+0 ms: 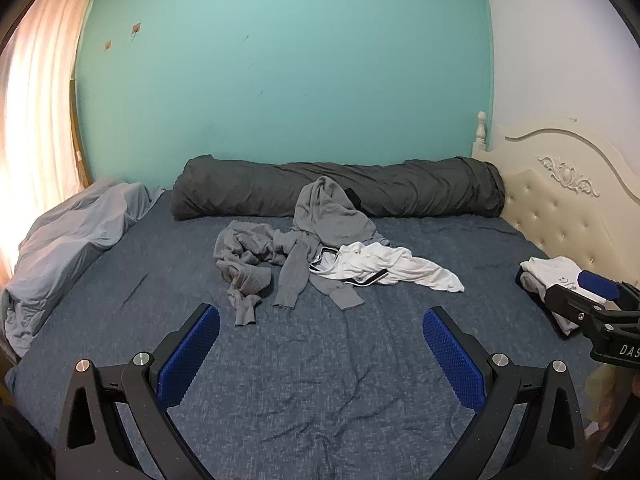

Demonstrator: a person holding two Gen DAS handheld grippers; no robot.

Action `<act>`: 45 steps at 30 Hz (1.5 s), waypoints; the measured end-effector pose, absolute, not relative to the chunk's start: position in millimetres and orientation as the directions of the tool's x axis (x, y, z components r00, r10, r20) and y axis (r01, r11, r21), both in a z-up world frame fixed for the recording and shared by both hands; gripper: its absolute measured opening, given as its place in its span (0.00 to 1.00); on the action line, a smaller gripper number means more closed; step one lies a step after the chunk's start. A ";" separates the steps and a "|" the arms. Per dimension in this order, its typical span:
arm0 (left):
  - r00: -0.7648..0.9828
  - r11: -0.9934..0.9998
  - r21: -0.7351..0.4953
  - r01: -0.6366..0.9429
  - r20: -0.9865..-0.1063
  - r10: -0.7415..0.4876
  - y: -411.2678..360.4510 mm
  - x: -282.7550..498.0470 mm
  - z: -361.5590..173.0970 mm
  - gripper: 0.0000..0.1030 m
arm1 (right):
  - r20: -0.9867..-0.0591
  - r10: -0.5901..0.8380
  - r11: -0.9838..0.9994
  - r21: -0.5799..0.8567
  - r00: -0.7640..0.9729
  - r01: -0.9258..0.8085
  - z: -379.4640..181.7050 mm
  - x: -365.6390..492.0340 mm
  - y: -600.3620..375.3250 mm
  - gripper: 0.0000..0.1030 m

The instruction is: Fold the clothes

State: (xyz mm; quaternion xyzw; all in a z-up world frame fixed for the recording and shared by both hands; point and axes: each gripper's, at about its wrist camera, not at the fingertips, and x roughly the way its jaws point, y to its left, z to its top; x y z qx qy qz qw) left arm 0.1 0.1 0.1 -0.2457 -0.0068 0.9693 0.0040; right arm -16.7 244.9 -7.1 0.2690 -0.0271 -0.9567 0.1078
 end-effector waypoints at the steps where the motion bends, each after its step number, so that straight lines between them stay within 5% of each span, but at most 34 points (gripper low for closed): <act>1: -0.879 -1.000 -0.019 -0.009 -0.476 0.017 0.5 0.5 0.6 1.00 | -0.509 -0.221 -0.975 0.111 -0.832 0.191 -7.5 -16.6 245.1 1.00; 45: -0.872 -1.000 -0.015 -0.021 -0.488 0.026 16.2 0.7 10.4 1.00 | -0.514 -0.230 -0.973 0.142 -0.826 0.183 -7.1 -16.3 252.8 1.00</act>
